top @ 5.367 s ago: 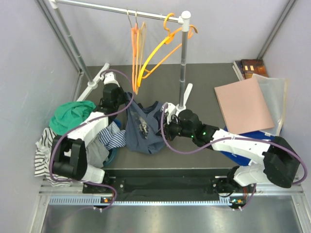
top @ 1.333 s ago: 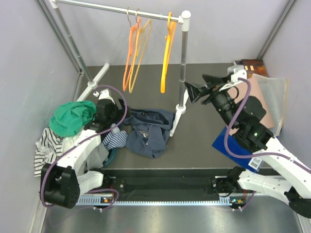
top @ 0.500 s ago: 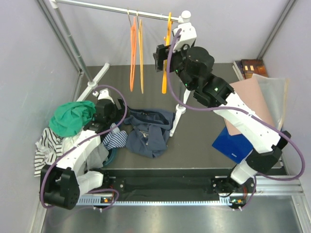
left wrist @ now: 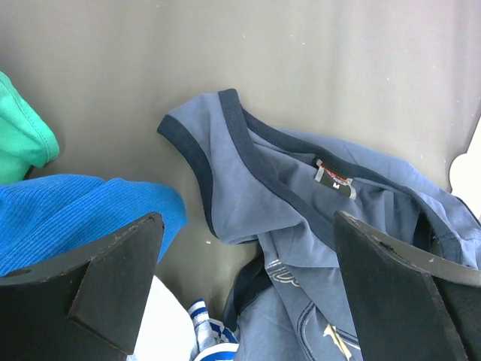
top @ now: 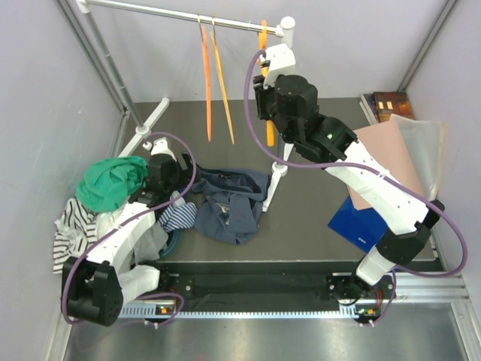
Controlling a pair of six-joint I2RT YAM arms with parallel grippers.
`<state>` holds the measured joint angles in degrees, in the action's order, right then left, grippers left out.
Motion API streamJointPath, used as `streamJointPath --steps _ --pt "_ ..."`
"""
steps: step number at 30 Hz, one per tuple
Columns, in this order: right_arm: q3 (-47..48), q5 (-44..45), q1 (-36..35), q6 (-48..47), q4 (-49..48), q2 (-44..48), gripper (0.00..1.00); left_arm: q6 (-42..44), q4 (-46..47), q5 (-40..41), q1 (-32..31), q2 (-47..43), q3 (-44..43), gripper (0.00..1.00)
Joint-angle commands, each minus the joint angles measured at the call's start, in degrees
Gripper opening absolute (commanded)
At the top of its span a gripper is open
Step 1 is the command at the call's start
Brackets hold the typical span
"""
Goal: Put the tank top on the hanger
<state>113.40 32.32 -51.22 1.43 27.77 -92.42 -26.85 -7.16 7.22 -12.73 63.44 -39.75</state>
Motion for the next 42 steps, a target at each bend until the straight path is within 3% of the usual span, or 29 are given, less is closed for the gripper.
streamJointPath --steps 1,2,5,20,28,37,42 --pt "2.5 0.3 -0.5 0.0 0.4 0.6 0.23 0.5 2.1 1.3 0.3 -1.7 0.7 0.99" --pt "2.4 0.2 -0.6 -0.1 -0.3 0.7 0.13 0.5 2.1 1.5 0.3 -1.6 0.7 0.99" --pt "2.5 0.3 -0.6 -0.8 -1.8 0.8 0.00 0.4 1.9 1.7 0.3 -1.7 0.6 0.99" --pt "2.4 1.5 -0.6 -5.1 -11.5 3.4 0.00 0.6 1.2 2.8 0.3 -2.2 0.8 0.99" --pt "-12.2 -5.9 -1.1 -5.1 -16.2 13.8 0.00 1.3 1.7 4.4 0.5 -1.0 -0.2 0.99" --pt "-26.2 -11.2 -1.1 -2.2 -10.8 23.7 0.00 0.3 5.5 4.0 1.0 4.4 -2.7 0.99" --pt "-34.8 -12.7 -1.1 2.2 -9.1 27.6 0.00 -1.2 6.3 2.5 1.0 12.1 -6.0 0.99"
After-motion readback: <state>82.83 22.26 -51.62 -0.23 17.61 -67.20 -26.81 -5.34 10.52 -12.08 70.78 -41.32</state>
